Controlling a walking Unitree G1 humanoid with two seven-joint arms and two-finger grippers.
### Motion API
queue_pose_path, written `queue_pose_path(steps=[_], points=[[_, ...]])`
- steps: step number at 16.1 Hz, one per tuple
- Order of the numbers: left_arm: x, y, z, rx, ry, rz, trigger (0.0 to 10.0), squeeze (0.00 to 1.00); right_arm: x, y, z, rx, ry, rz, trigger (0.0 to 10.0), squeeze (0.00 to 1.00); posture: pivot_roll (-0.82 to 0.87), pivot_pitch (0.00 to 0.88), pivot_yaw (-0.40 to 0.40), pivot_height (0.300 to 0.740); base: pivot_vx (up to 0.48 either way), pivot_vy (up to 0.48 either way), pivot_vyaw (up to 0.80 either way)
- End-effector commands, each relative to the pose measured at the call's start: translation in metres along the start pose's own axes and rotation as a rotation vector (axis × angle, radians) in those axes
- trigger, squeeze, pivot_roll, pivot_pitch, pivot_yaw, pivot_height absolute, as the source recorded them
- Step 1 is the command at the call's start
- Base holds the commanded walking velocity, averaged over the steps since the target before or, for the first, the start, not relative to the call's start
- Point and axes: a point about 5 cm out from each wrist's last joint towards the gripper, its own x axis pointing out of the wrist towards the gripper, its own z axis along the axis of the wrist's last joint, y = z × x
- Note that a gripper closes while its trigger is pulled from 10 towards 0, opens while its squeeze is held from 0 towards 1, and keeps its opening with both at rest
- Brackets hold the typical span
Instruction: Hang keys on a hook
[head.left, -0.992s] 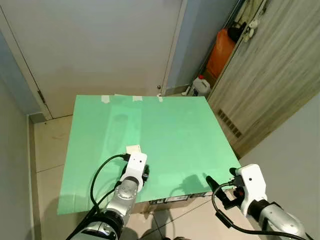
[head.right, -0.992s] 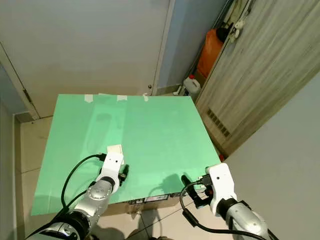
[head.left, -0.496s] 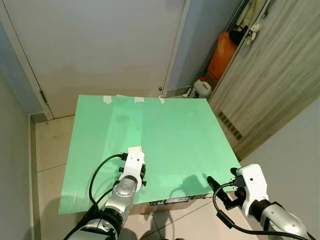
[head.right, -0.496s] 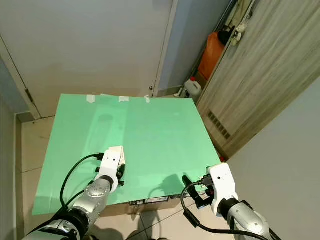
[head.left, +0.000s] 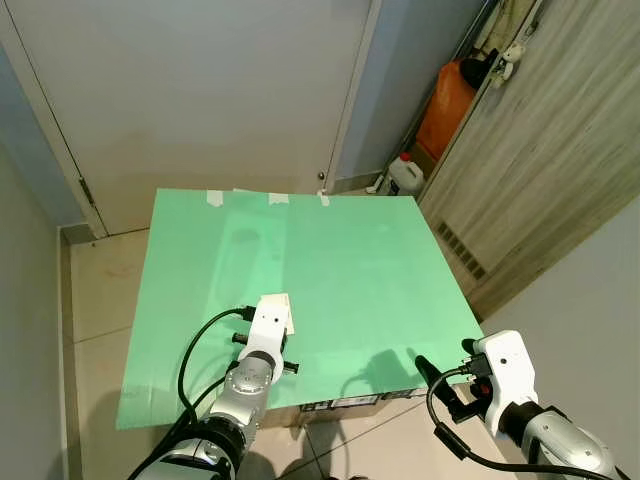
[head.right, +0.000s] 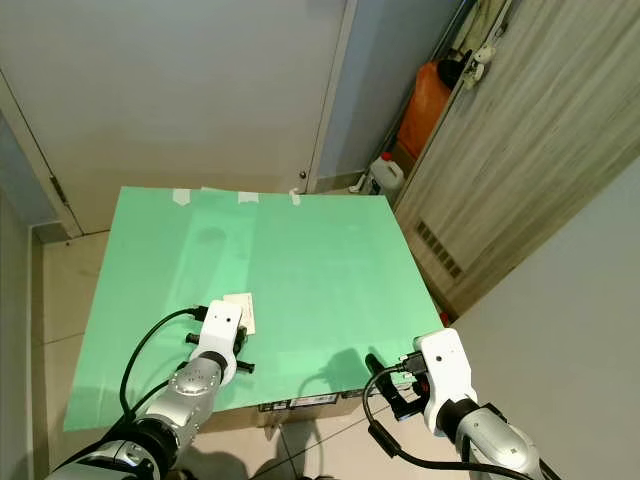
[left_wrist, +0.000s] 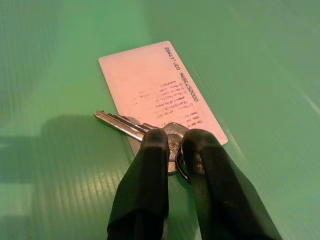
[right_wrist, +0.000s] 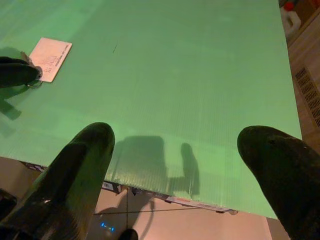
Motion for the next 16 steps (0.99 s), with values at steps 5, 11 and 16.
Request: queue_pose_path(steps=[5,11,16], points=[[-0.008,-0.009,0.039,-0.02,-0.229,-0.108,0.0,0.0,0.001,-0.004,0.003,0.003,-0.007,-0.027,10.0,0.0,-0.14,0.147,-0.156,0.74,0.0,0.0,0.0],[-0.037,0.003,0.097,0.022,-0.453,-0.11,0.0,0.0,0.012,0.0,0.003,0.02,-0.022,-0.022,10.0,0.0,-0.09,0.127,-0.136,0.74,0.0,0.0,0.0],[-0.053,0.024,0.109,0.066,-0.516,0.029,0.0,0.0,0.028,0.001,0.007,0.027,-0.058,-0.028,10.0,0.0,-0.06,0.092,-0.107,0.74,0.0,0.0,0.0]])
